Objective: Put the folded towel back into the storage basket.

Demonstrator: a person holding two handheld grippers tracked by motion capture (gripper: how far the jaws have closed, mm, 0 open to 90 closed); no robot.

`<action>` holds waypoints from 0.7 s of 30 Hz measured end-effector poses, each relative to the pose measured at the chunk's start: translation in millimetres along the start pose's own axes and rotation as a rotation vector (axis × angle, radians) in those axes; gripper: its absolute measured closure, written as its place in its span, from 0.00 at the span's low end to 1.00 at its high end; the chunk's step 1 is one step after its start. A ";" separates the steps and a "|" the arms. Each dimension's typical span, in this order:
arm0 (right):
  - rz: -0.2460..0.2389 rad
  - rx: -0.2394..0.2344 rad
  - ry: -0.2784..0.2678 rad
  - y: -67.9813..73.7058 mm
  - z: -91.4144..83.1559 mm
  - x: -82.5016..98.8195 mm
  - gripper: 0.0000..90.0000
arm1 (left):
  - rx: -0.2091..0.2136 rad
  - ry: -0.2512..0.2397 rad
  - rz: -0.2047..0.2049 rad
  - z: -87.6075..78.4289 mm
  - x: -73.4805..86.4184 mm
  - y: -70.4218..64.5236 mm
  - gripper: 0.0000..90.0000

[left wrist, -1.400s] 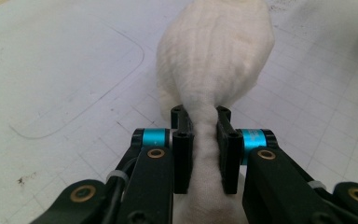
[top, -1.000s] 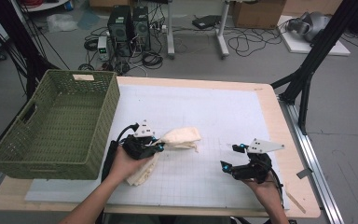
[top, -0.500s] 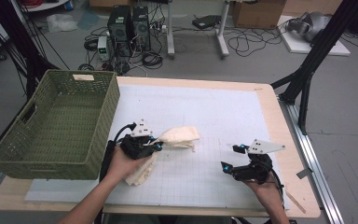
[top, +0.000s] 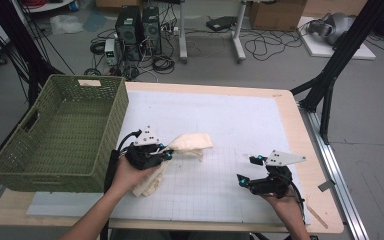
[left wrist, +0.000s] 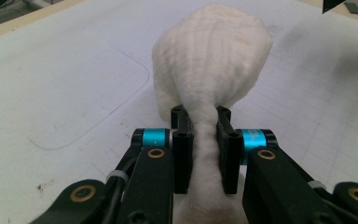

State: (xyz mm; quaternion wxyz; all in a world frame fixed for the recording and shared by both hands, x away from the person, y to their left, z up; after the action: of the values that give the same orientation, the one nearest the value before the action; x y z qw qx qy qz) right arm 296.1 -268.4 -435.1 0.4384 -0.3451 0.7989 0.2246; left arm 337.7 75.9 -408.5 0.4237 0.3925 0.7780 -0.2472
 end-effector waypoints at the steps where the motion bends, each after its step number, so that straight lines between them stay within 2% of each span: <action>1: 0.000 0.000 -0.001 0.0 -0.2 0.4 0.19 | 0.001 -0.002 0.001 -0.6 -0.3 -0.2 0.89; 7: 0.000 -0.001 -0.006 -0.4 -2.0 -0.1 0.18 | 0.023 -0.033 0.017 -8.2 -6.7 -1.8 0.89; 13: 0.001 -0.003 -0.009 0.3 -1.6 -0.4 0.16 | 0.044 -0.090 0.017 -19.0 -12.8 -1.3 0.89; 21: -0.006 -0.007 -0.007 1.1 -0.7 -0.7 0.14 | 0.070 -0.103 0.032 -27.9 -15.6 -0.5 0.89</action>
State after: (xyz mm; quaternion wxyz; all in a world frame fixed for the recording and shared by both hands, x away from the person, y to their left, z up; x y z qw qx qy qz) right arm 295.1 -267.9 -434.1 0.4407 -0.3482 0.7954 0.2275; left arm 329.5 89.4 -380.7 0.4531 0.4063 0.7397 -0.2870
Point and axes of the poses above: each handheld gripper's, and its own axes: z roughly forward along the jaws, x roughly out of its underside, y roughly to its left, the point moved 4 cm from there along z, roughly forward along the jaws, and after that the axes turned 2 degrees about x, right-handed, at the moved point
